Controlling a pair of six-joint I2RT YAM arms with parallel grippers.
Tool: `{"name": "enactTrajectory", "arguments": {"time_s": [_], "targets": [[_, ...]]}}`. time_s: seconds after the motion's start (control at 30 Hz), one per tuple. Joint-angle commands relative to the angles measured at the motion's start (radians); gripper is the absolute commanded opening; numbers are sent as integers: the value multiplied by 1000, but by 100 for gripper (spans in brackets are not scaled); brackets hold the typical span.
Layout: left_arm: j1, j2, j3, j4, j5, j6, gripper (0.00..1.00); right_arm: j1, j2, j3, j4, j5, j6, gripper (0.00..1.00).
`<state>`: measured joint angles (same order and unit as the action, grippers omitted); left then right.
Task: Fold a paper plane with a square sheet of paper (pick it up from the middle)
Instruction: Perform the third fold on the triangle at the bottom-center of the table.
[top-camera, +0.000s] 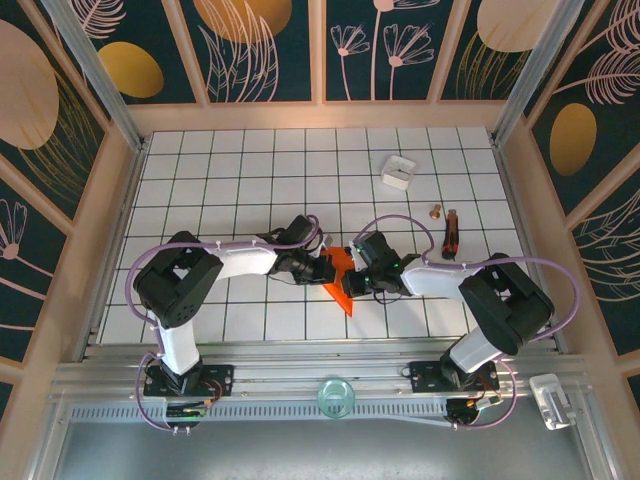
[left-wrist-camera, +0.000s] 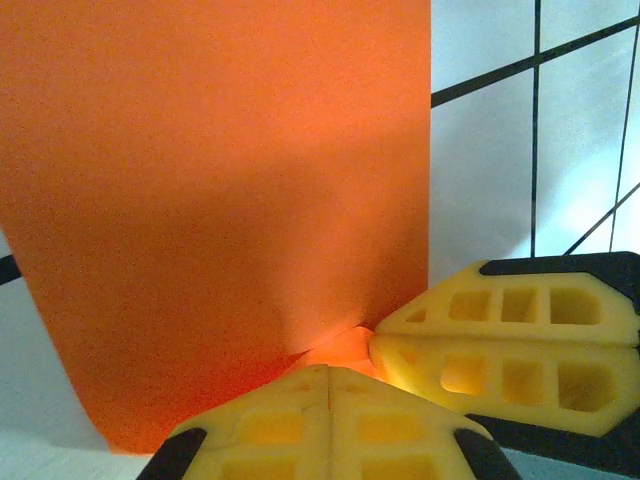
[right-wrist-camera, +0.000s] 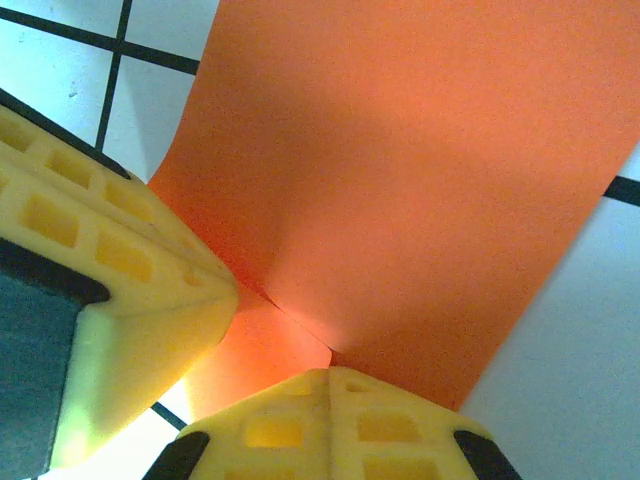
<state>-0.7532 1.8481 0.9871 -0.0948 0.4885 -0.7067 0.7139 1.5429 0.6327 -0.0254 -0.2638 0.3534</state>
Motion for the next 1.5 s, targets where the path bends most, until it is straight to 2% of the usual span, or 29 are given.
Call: {"name": "enactTrajectory", "arguments": {"time_s": [0.0, 0.67, 0.93, 1.27, 1.47], "targets": [[-4, 23, -8, -37, -6, 25, 0, -6, 24, -31, -73, 32, 9, 0], [-4, 35, -68, -28, -48, 57, 0, -5, 24, -42, -71, 32, 13, 0], [-5, -61, -59, 59, 20, -38, 2, -4, 26, -40, -71, 32, 16, 0], [-31, -30, -111, 90, 65, -65, 0, -5, 30, -42, -70, 32, 16, 0], [-31, -13, -110, 21, -43, -33, 0, -4, 29, -39, -72, 33, 13, 0]]}}
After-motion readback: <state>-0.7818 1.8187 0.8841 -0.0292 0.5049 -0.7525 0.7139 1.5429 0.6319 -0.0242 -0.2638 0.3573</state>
